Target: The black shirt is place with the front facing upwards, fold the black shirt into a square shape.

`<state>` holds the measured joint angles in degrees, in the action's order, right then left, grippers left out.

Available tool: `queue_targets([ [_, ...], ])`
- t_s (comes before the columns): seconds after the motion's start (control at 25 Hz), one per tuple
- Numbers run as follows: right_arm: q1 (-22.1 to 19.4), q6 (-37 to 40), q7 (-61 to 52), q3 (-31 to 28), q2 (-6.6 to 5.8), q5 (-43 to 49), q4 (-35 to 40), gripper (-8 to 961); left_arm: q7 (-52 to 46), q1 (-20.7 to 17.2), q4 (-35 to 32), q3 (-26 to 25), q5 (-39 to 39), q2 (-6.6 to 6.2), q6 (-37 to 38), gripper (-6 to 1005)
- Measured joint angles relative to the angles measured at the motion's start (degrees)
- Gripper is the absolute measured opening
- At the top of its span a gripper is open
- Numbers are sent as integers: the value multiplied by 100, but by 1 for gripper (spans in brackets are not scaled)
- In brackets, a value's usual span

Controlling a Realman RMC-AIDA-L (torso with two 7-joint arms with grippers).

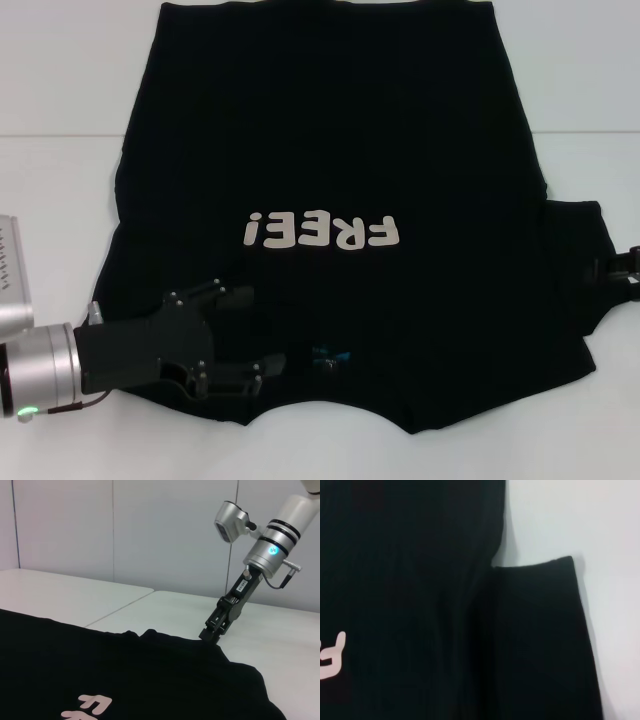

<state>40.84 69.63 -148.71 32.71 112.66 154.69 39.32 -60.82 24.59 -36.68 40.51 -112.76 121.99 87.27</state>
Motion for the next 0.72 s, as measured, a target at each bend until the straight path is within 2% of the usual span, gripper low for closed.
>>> queue_targets([
  [0.72, 173, -144, 0, 132, 44, -9, -179, 824, -26, 11, -6, 0, 0, 0, -60, 935],
])
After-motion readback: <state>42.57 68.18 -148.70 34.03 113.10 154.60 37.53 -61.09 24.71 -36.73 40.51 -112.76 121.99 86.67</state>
